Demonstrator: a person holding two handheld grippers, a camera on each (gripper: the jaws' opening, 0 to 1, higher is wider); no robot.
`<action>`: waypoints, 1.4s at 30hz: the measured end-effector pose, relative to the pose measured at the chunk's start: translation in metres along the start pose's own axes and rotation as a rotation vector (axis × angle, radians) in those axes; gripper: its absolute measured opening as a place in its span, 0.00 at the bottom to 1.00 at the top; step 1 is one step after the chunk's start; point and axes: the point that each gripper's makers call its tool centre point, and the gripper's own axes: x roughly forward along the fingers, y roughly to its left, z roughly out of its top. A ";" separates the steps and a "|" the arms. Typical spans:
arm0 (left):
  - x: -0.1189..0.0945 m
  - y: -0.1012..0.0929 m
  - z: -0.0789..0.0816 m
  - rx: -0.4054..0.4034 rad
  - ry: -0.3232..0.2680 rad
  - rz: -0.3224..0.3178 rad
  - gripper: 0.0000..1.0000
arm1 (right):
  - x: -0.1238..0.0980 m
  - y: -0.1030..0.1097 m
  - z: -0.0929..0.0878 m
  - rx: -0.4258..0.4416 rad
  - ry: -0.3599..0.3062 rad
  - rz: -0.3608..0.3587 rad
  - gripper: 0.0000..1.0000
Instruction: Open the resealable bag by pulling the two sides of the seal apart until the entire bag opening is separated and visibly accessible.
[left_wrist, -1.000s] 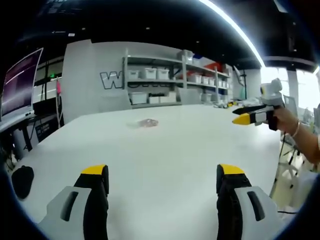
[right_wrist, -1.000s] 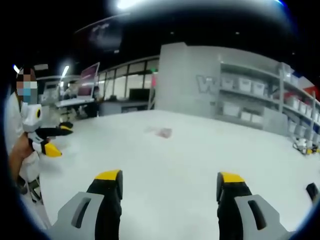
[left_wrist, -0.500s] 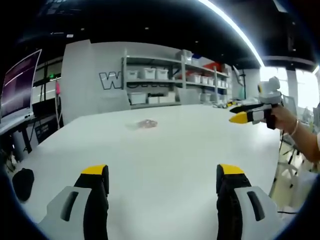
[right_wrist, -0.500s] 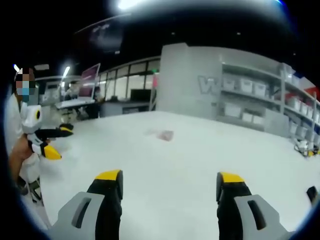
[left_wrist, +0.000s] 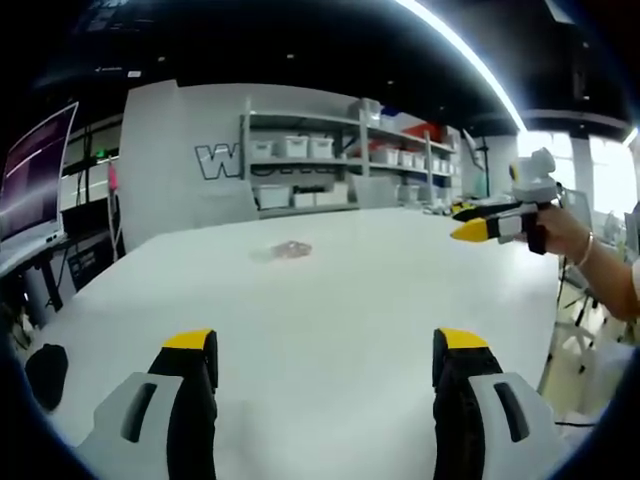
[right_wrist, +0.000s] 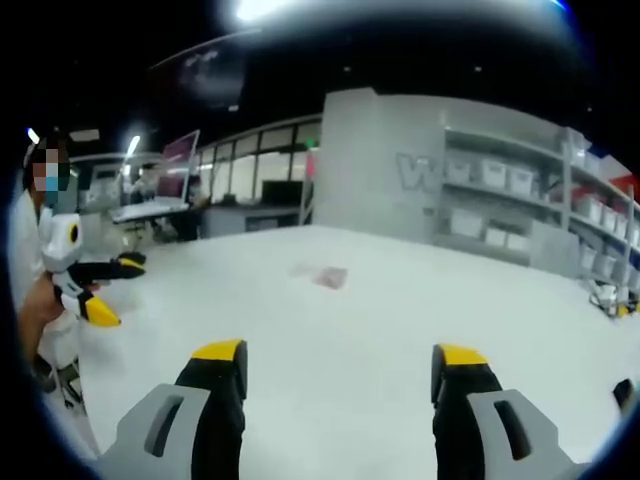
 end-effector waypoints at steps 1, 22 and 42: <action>0.000 0.000 0.000 0.000 0.001 -0.001 0.87 | 0.001 0.000 0.000 0.000 0.001 0.000 0.76; 0.003 -0.001 0.003 -0.002 0.007 -0.009 0.86 | 0.013 -0.004 0.004 0.006 0.013 0.005 0.75; 0.008 -0.002 0.002 -0.007 0.020 -0.020 0.86 | 0.032 -0.002 0.008 0.009 0.022 0.025 0.75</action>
